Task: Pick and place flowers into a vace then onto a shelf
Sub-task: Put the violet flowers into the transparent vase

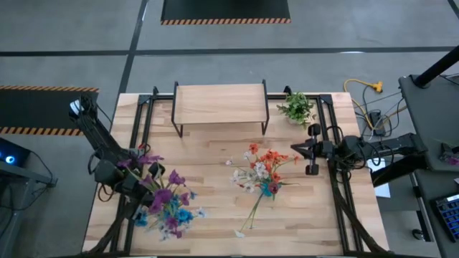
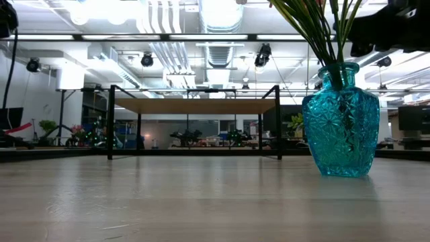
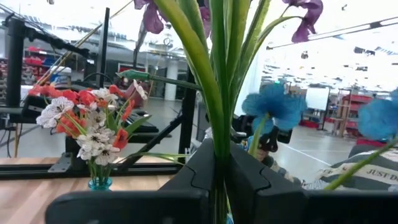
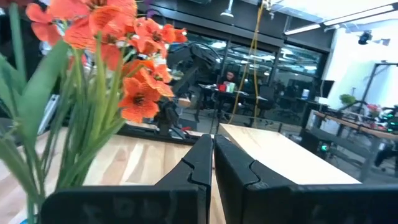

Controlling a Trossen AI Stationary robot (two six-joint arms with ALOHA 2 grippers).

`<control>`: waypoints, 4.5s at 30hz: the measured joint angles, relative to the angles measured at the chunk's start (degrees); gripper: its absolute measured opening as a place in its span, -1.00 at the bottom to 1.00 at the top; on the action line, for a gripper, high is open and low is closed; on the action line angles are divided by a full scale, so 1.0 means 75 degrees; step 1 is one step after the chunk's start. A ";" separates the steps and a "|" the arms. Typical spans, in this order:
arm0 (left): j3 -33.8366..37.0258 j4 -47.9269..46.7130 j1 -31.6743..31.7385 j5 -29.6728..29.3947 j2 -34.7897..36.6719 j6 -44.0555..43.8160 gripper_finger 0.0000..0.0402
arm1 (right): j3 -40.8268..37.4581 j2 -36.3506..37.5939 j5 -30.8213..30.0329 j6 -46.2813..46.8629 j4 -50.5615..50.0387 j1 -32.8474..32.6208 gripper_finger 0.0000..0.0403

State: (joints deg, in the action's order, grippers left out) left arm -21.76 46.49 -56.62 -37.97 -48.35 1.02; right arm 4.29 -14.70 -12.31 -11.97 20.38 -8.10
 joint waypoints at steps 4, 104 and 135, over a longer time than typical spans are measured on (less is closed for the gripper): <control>0.0335 0.0566 0.0000 0.0003 -0.0077 0.0000 -0.97 | 0.0000 -0.0003 -0.0188 0.0000 0.0000 0.0001 -0.96; 0.2040 0.1423 0.1680 -0.1565 0.0442 0.0574 -0.11 | 0.0000 0.0000 -0.0167 0.0000 -0.0058 -0.0003 -0.96; 0.2046 0.0616 0.1451 -0.0455 0.2683 0.1080 -0.11 | 0.0000 -0.0001 -0.0167 0.0000 -0.0058 -0.0003 -0.96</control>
State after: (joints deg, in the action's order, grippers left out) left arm -6.42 51.11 -45.74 -41.39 -28.23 9.12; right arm 4.29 -14.71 -13.56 -11.96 19.94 -8.12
